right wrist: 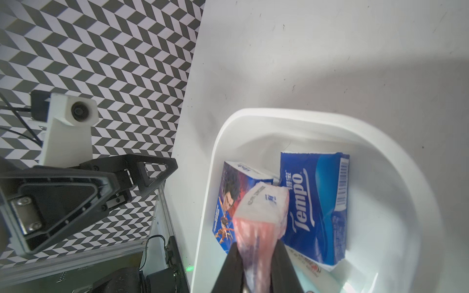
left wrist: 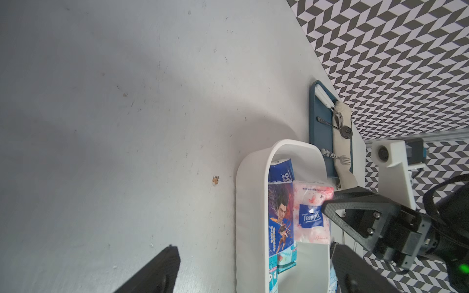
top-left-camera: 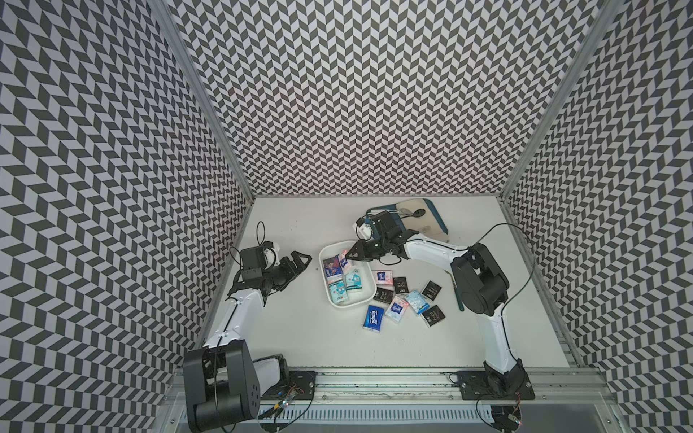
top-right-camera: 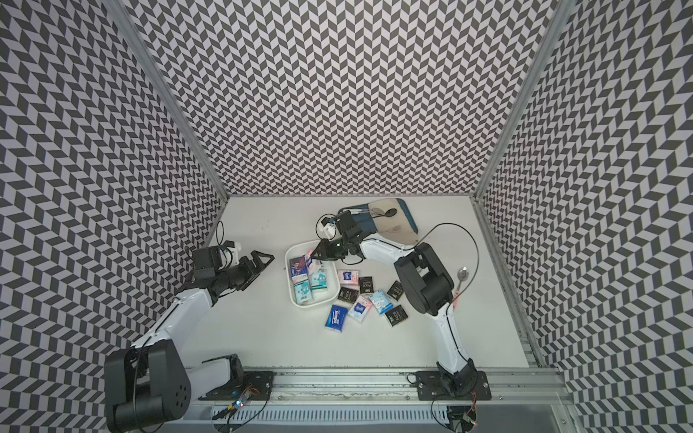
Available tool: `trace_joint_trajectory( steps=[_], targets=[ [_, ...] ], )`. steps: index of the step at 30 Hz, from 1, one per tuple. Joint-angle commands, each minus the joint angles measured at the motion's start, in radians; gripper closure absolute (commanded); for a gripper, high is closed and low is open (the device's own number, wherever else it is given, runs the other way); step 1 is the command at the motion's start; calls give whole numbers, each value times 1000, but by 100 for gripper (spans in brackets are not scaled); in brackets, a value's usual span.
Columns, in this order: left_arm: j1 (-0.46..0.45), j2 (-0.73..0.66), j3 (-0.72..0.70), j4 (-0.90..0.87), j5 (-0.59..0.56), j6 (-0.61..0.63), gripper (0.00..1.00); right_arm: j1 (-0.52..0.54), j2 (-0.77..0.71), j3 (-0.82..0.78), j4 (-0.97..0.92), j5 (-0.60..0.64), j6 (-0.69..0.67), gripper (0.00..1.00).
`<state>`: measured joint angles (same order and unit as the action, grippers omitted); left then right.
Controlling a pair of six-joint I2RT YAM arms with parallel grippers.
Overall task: Put the pocket tissues into the storage box
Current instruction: Place the pocket tissues in the storage box.
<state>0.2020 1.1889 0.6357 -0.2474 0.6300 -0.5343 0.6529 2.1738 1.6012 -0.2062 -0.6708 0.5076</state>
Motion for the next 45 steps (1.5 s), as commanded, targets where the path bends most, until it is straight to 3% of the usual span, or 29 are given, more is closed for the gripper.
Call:
trace_joint_trajectory(
  steps=[1,8,10,13,17,25,32,39,45],
  targets=[
    [6,-28,-11,-6,16,18,0,13,35,37,51,-17,15,95],
    [7,-29,-10,-10,17,18,0,22,83,98,-60,91,-21,91],
    [7,-29,-9,-12,17,19,0,22,81,105,-90,149,-30,83],
    [7,-28,-9,-10,17,17,0,21,78,122,-129,215,-39,63],
    [7,-28,-7,-10,19,16,0,27,69,139,-161,293,-50,54],
    [7,-31,-4,-13,22,12,0,54,79,204,-213,376,-72,48],
    [8,-35,-5,-14,23,8,0,59,40,216,-180,324,-56,42],
    [8,-25,-4,-5,34,3,0,54,-86,182,-179,286,-99,42],
    [-9,-2,-1,5,59,-7,0,25,-208,75,-273,316,-186,49]
  ],
)
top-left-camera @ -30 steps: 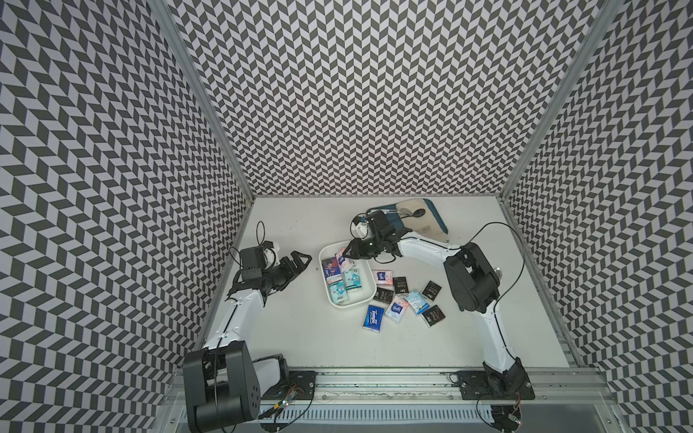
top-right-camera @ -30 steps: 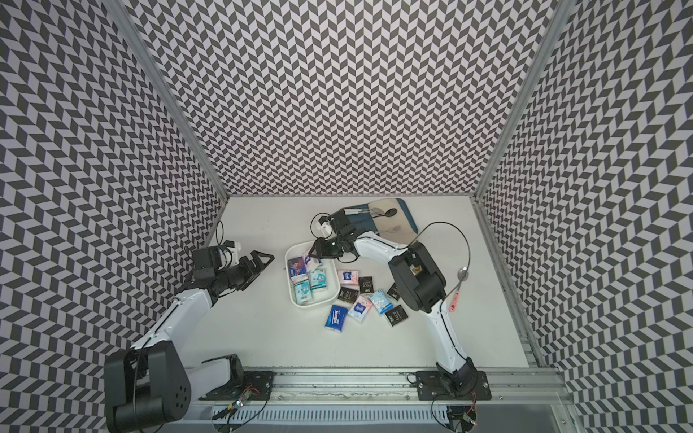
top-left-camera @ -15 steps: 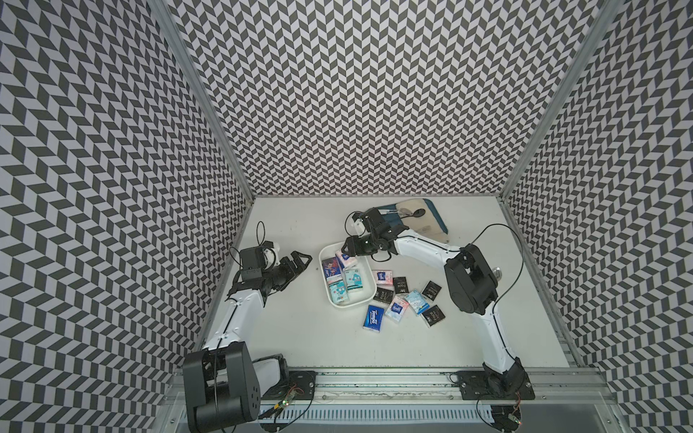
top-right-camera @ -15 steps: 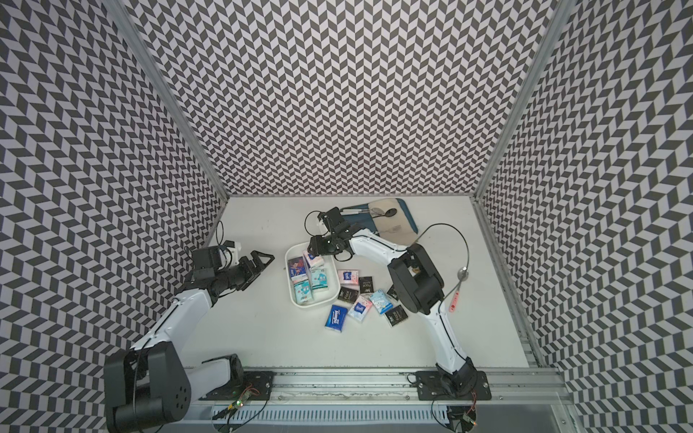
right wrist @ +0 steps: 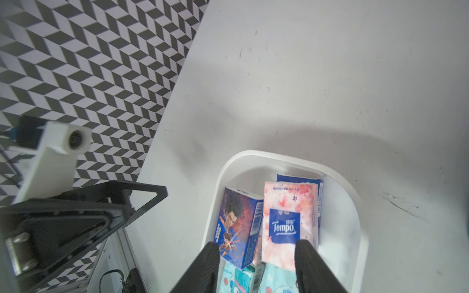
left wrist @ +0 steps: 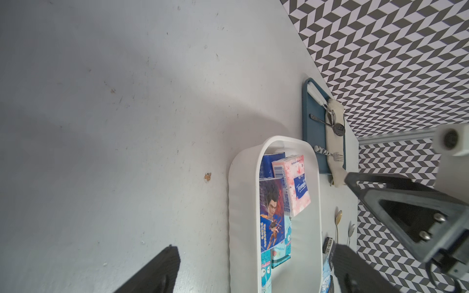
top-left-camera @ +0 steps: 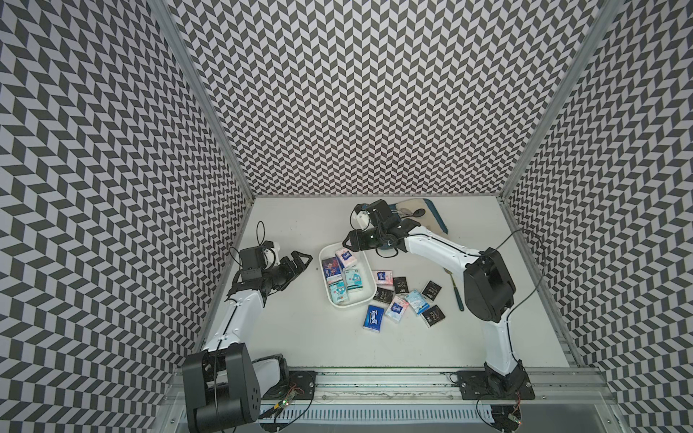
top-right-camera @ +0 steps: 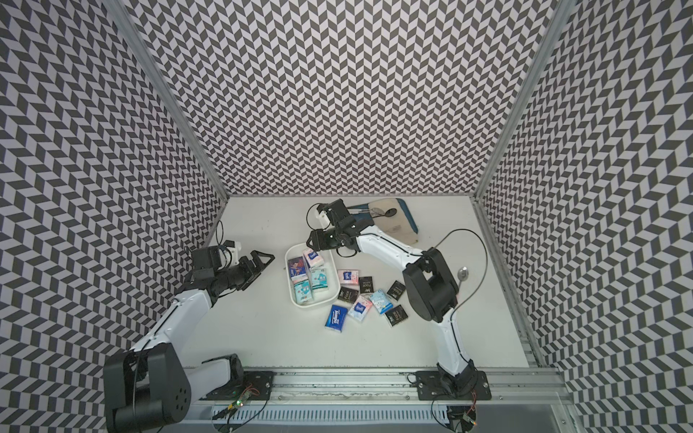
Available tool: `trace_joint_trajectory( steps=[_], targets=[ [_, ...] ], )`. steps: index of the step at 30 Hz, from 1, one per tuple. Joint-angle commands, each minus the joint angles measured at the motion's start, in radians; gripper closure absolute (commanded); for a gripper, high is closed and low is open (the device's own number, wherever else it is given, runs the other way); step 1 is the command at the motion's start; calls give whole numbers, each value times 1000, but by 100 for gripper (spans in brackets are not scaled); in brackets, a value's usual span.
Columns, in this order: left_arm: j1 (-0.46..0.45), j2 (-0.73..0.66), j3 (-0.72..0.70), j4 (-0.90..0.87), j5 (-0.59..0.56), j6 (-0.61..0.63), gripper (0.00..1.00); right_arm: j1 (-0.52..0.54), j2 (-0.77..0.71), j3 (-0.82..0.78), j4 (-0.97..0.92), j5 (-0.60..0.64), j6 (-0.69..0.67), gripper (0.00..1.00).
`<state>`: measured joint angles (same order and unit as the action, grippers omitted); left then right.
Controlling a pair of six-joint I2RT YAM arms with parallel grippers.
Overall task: Put the pocket tissues into the storage box
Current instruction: Place the pocket tissues in the storage box, then move the pocket tissues to the center of the board.
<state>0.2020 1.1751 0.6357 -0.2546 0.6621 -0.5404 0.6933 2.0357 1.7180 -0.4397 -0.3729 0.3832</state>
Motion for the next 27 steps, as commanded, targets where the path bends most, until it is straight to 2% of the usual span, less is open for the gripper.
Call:
trace_joint_trajectory(
  steps=[1,9,13,18,23,27],
  targets=[
    [-15,15,2,11,26,-1,0,-22,-91,-64,-66,44,-72,49],
    [-77,27,29,6,-13,-13,0,-43,-225,-278,-188,287,-211,46],
    [-94,27,37,5,-28,-16,0,-42,-238,-365,-200,335,-280,42],
    [-97,28,37,6,-21,-15,0,-25,-277,-478,-102,377,-339,22],
    [-96,35,33,-27,-23,-1,0,-17,-268,-506,-60,389,-408,11],
    [-96,26,19,-38,-25,-1,0,6,-251,-513,-32,397,-467,7]
  ],
)
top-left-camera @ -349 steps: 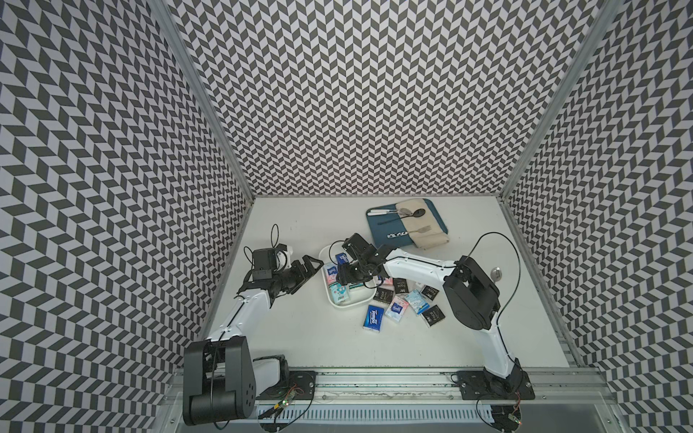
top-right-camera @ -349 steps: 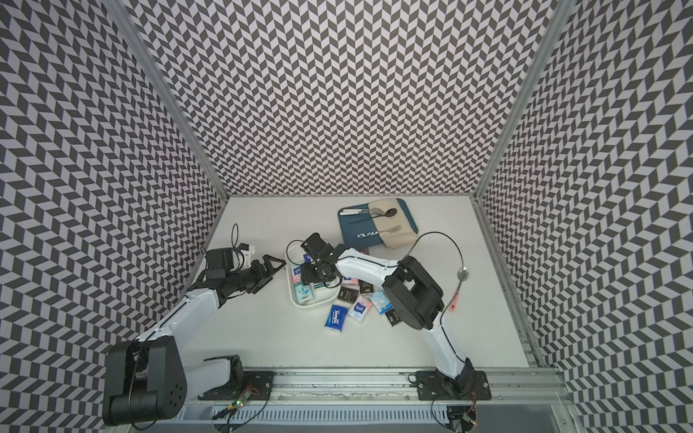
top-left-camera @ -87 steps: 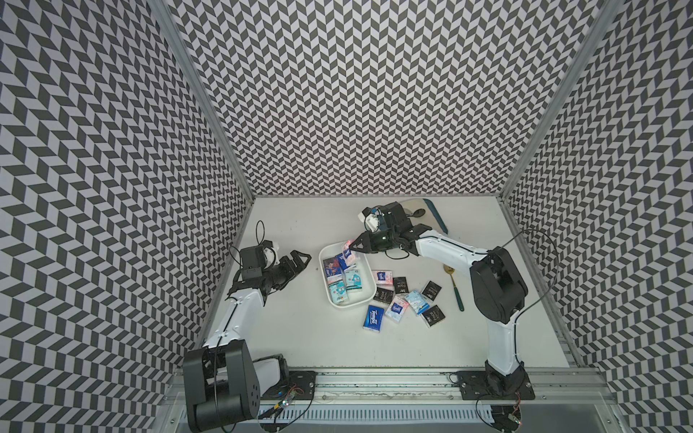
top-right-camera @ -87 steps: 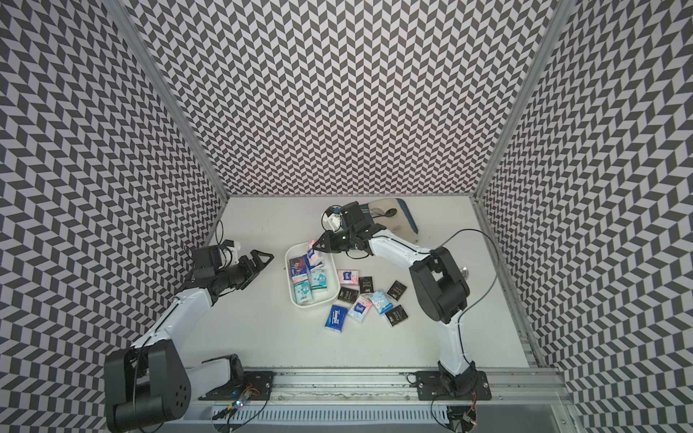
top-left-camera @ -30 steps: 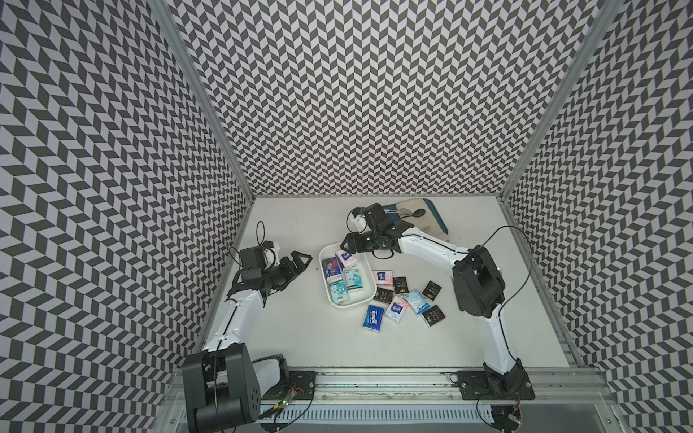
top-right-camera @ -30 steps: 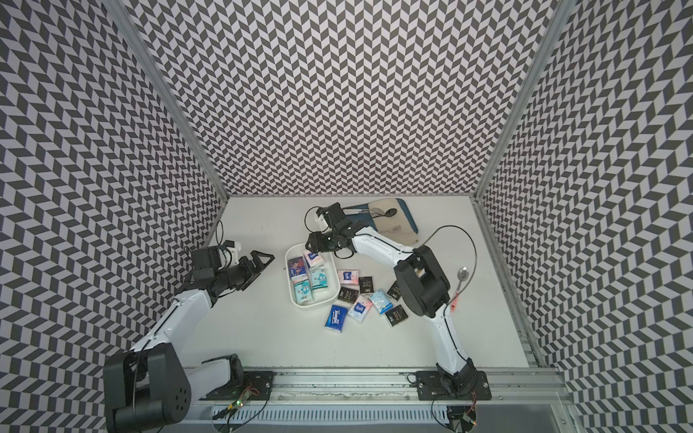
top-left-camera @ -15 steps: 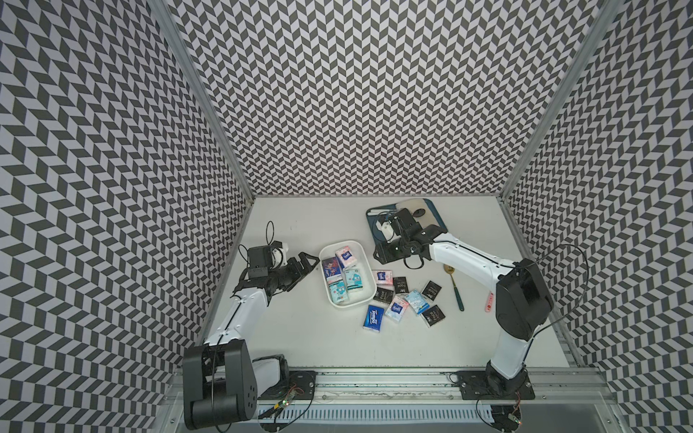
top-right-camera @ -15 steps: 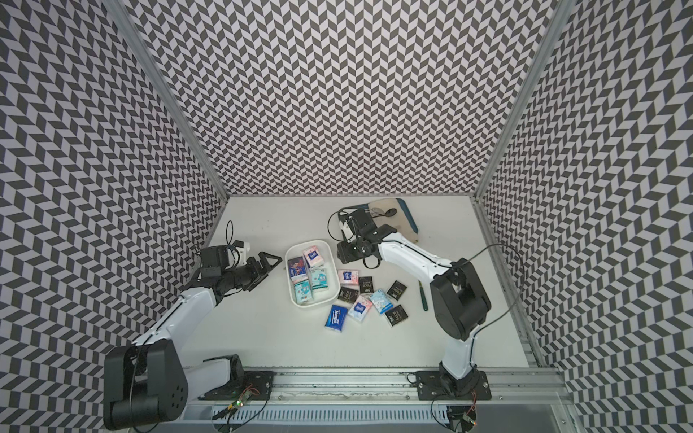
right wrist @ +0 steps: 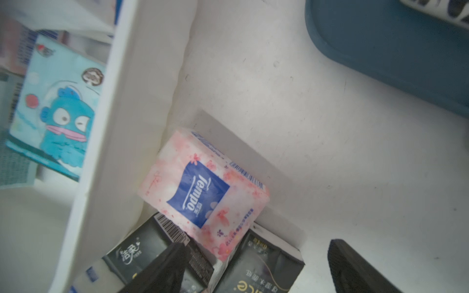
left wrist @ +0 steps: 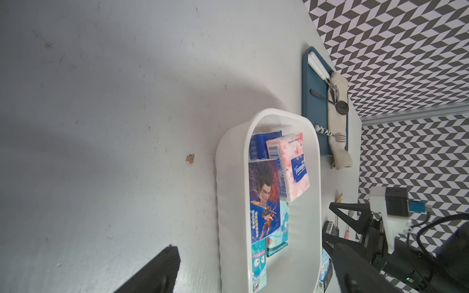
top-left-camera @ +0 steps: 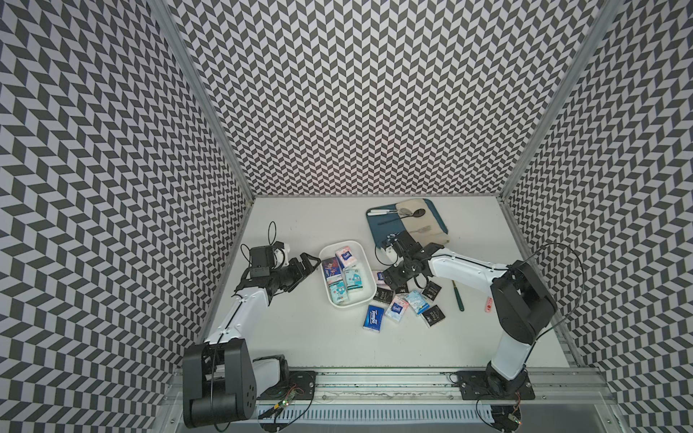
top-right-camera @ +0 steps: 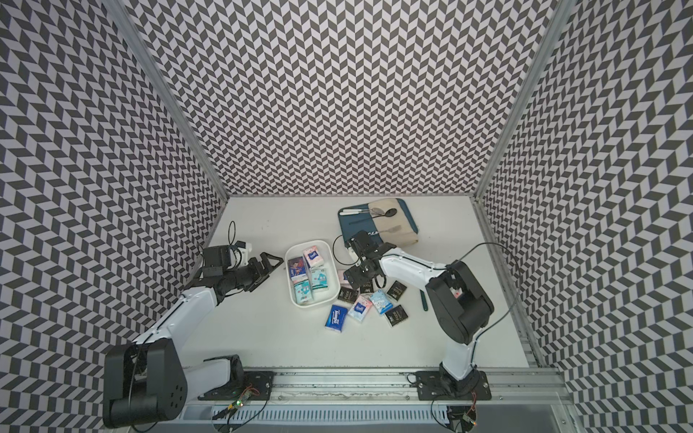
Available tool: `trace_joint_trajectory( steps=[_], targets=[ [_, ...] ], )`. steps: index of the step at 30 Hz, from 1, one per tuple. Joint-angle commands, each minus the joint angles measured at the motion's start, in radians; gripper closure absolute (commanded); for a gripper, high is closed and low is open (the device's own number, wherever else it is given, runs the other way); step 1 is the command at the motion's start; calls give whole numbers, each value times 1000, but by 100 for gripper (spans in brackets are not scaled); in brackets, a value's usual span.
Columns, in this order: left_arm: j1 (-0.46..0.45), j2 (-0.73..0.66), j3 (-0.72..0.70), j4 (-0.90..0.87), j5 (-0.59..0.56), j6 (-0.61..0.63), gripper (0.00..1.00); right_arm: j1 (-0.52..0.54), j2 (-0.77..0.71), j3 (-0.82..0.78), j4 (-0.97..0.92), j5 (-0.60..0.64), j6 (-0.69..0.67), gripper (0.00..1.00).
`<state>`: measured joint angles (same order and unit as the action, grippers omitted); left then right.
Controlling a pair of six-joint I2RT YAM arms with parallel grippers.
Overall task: Put the pocket tissues into the storage box
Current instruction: Move the pocket tissues to the center of the board.
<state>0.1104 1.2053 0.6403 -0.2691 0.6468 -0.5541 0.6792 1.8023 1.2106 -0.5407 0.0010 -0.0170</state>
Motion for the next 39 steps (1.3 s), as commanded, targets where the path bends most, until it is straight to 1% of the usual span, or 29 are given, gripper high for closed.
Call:
trace_joint_trajectory(
  steps=[1,12,19,23,28,32,34,39],
  targets=[
    [-5,-4,13,-28,-11,12,0,25,-15,-4,75,24,-75,6],
    [-5,-16,29,-64,-16,2,0,54,87,71,99,-14,-127,6],
    [-5,-33,19,-65,-21,-6,0,52,157,106,90,53,-122,7],
    [-5,-29,19,-64,-19,-5,0,44,192,124,87,51,-97,8],
    [-5,-26,18,-62,-20,-3,0,14,227,151,67,43,-35,10],
    [-5,-25,16,-59,-20,-2,0,-27,231,160,56,-14,27,10],
    [-5,-24,14,-55,-19,-5,0,-57,227,166,52,-31,86,11],
    [-5,-20,11,-41,-15,-14,0,-149,209,169,30,-187,208,15]
  ],
)
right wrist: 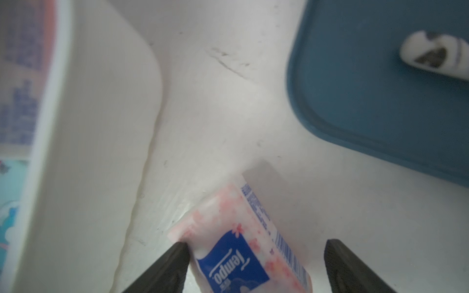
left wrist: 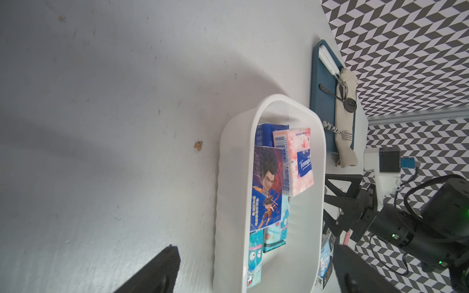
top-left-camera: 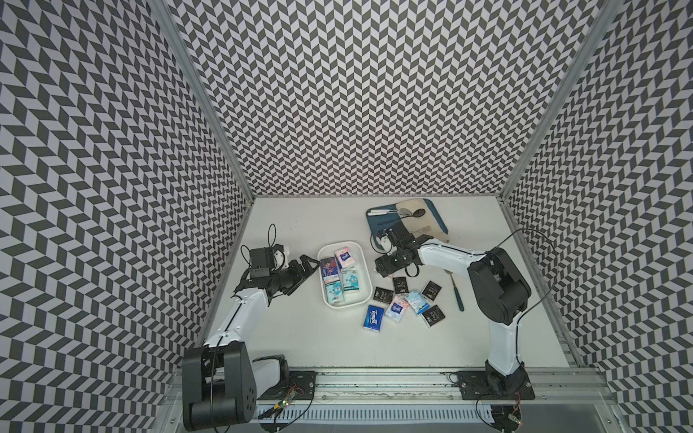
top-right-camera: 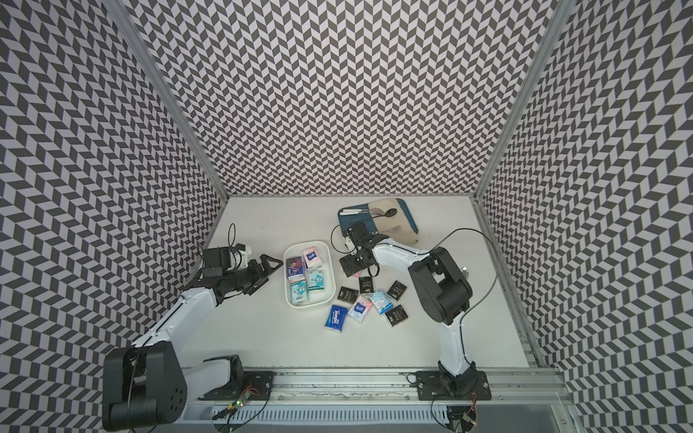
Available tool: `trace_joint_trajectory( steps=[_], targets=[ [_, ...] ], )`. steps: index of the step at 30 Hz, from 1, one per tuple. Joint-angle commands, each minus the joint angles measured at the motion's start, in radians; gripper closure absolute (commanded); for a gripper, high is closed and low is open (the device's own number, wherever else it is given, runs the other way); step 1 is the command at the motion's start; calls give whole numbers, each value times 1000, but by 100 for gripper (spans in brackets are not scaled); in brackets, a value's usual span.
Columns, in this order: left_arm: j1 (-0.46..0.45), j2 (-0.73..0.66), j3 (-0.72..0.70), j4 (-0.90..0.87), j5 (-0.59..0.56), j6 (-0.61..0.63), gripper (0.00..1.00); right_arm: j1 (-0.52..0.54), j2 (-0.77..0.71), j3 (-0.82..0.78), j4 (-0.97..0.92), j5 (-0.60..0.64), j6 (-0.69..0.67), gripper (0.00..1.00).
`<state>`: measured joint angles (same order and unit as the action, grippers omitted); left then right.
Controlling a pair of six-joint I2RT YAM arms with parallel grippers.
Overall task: Put the pocket tissues into the storage box
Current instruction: Move the pocket tissues to the center of the board, then pick up the pocket tissues from the center of the board.
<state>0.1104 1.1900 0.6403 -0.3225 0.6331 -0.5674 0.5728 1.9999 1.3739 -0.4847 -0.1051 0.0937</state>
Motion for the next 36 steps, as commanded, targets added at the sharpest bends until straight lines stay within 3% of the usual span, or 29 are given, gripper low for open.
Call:
trace_joint_trajectory(
  steps=[1,5,9,11,15,19,30,36],
  targets=[
    [-5,-4,10,14,-2,-1,0,-58,2,-1,-30,-106,129,16],
    [-5,-1,10,20,-1,-5,0,-105,-52,-50,-12,-257,235,17],
    [-5,-1,9,25,-1,-7,0,-104,-120,-75,25,-311,242,8],
    [-5,0,7,26,2,-7,0,-97,-137,-64,27,-263,187,1],
    [-5,1,7,28,5,-6,0,-73,-103,-17,-26,-89,6,1],
    [-5,-6,8,26,5,-7,0,-61,-41,11,-67,7,-115,1],
    [-5,-4,4,23,8,-4,0,-13,28,46,-68,56,-129,5],
    [-14,-23,-36,54,36,-32,0,-8,69,67,-78,93,-98,19]
  ],
)
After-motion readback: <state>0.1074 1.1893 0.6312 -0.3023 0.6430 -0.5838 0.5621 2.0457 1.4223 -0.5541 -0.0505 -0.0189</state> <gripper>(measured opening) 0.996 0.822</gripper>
